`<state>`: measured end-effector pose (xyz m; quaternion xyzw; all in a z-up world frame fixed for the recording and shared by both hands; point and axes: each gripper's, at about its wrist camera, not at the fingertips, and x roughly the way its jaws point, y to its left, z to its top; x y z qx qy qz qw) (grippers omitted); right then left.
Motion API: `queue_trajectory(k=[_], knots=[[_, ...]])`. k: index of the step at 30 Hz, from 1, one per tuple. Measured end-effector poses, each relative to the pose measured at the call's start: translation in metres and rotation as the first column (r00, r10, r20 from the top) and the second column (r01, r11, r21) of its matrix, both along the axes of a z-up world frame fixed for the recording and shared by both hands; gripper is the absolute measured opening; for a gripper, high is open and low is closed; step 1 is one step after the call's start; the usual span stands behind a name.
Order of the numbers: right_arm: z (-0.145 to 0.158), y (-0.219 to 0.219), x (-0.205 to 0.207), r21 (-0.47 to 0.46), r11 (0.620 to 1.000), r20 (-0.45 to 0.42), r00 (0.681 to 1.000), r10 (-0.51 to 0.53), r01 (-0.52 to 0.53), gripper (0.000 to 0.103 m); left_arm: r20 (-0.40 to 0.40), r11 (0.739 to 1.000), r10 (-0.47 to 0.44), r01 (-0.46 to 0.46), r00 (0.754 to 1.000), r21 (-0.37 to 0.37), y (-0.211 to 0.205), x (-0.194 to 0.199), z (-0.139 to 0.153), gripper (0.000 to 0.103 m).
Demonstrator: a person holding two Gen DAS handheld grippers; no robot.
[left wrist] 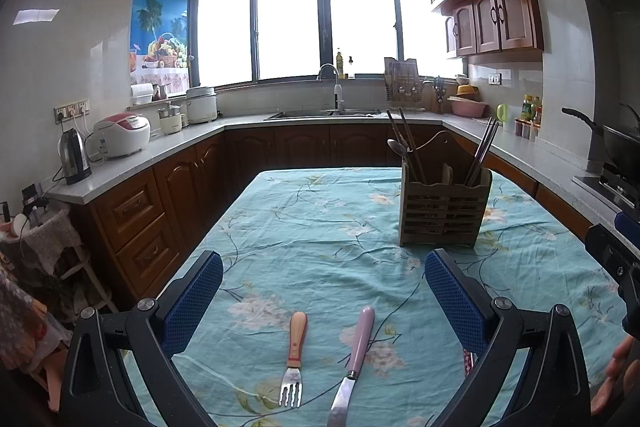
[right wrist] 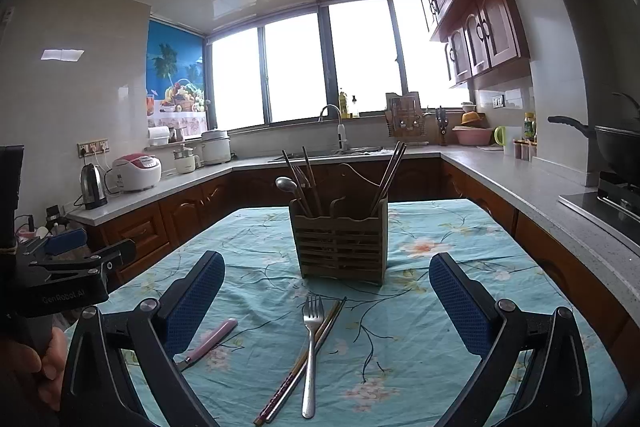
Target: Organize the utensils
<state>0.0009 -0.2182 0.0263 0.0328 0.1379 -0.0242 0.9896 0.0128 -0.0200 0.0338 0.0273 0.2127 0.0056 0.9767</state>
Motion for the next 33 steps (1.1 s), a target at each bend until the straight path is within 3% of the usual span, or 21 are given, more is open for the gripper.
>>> queue_trajectory(k=[33], knots=[[-0.0017, 0.0018, 0.0012, 0.005, 1.0, -0.003, 1.0, 0.005, -0.005, 0.103, 0.004, 1.0, -0.016, 0.016, 1.0, 0.007, 0.0009, -0.0016, -0.0026, 0.102]])
